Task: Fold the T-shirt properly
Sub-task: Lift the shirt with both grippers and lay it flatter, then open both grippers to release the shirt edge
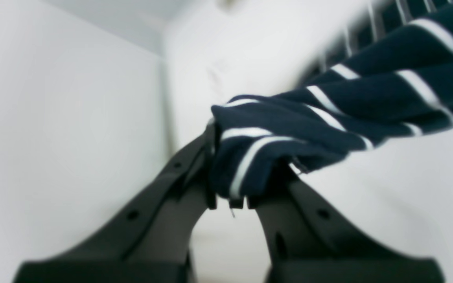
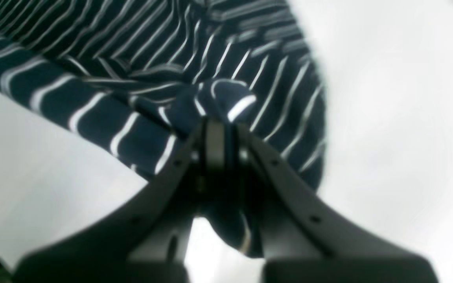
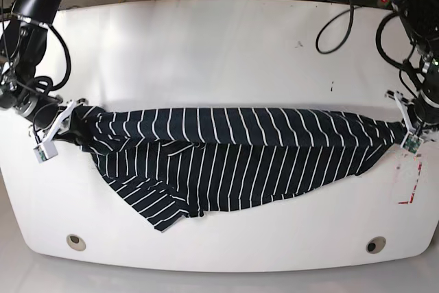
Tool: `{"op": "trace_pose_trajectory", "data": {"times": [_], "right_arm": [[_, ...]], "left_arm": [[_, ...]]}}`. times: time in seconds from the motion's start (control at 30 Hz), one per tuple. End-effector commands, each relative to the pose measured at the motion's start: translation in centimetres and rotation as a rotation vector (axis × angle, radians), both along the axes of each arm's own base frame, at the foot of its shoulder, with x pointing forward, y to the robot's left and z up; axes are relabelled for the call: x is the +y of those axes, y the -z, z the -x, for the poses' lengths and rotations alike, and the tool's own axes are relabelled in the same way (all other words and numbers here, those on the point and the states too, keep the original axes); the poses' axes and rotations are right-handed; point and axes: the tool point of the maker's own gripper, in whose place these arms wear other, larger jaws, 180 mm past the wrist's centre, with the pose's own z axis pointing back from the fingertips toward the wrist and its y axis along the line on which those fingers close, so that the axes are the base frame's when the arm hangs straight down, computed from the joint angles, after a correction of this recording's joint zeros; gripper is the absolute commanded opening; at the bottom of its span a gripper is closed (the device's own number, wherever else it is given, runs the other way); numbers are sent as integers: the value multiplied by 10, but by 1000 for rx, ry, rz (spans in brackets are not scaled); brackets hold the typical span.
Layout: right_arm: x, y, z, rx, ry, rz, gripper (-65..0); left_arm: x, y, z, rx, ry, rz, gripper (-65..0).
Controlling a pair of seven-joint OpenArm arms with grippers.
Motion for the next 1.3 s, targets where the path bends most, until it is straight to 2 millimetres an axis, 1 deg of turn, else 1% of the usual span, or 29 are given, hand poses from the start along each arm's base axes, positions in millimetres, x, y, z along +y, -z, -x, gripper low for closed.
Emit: {"op": "trace_pose_trajectory", "data": {"times": [0.0, 0.13, 0.2, 0.27, 0.37, 0.47, 0.57, 0.63, 0.67, 0.73, 0.77, 0.87, 1.03, 1.07, 1.1, 1.13, 1.2, 1.27], "right_arm": [[3, -1, 13, -20, 0, -9, -650], [15, 24, 38, 47, -3, -34, -650], [13, 34, 49, 78, 7, -37, -650], [8, 42, 60, 103, 30, -44, -650], [8, 54, 75, 140, 52, -65, -650], [7, 64, 88, 174, 63, -70, -648], [6, 74, 103, 215, 72, -71, -647], [11, 80, 109, 230, 78, -90, -644], [12, 81, 110, 230, 87, -102, -644], [8, 84, 116, 233, 121, -118, -642], [7, 85, 119, 236, 134, -123, -642], [3, 89, 128, 254, 154, -124, -642], [3, 92, 133, 265, 157, -126, -642], [5, 95, 136, 275, 160, -133, -634], [5, 96, 139, 282, 162, -133, -621], [4, 97, 142, 286, 168, -134, -587], [0, 96, 145, 284, 188, -134, -457], [-2, 96, 146, 284, 194, -133, -335]], "left_arm": [[4, 12, 15, 43, -4, -17, -650], [2, 46, 44, 156, 1, -8, -650], [3, 57, 55, 198, 0, -10, -650], [6, 67, 68, 237, -9, -13, -650], [21, 72, 86, 269, -54, -19, -650], [27, 72, 90, 265, -83, -13, -650], [34, 78, 101, 276, -126, 4, -650], [39, 80, 106, 285, -142, 6, -650], [38, 81, 106, 289, -142, 7, -650], [37, 83, 108, 293, -143, 14, -650], [34, 87, 109, 295, -147, 31, -650], [32, 94, 118, 317, -158, 41, -650], [30, 98, 122, 332, -154, 48, -644], [28, 99, 122, 336, -149, 49, -635], [26, 102, 123, 345, -142, 48, -618], [24, 105, 126, 359, -136, 48, -581], [19, 109, 129, 376, -121, 54, -458], [18, 110, 131, 379, -121, 55, -356]]}}
